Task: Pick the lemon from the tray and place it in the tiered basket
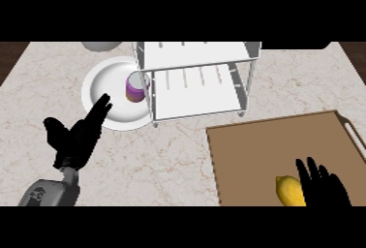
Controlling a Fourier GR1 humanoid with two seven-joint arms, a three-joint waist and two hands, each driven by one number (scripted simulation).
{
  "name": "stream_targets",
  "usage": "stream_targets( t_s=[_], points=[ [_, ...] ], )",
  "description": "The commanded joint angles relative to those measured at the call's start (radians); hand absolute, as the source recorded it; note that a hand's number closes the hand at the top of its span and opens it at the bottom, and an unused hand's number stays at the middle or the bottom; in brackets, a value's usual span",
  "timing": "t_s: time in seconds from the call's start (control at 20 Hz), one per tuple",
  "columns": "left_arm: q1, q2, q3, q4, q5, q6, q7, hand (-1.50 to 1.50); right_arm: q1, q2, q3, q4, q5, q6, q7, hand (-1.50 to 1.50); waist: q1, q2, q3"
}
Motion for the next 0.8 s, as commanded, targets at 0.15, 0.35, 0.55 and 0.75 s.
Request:
stream_targets(
  t_s=[0.15,0.35,0.55,0.75],
  points=[
    [-0.076,-0.050,-0.017,0.040,-0.017,-0.032,0.012,0.00,-0.034,0.110,-0.075,0.116,-0.012,0.003,-0.011,-1.50,-0.004,0.004,-0.002],
    [-0.063,-0.060,-0.008,-0.010,-0.023,-0.026,0.032,0.00,0.041,0.110,-0.077,0.098,0.027,-0.026,-0.041,-1.50,-0.007,0.002,-0.002],
    [-0.068,-0.092,-0.013,0.013,-0.031,-0.025,0.026,0.00,-0.012,0.130,-0.160,0.239,-0.034,-0.060,-0.144,-1.50,-0.002,0.004,-0.002],
    [0.017,-0.089,0.001,-0.018,-0.057,-0.039,-0.001,0.00,-0.011,0.147,-0.217,0.244,-0.054,-0.044,-0.196,-1.50,0.000,0.003,-0.002]
  ],
)
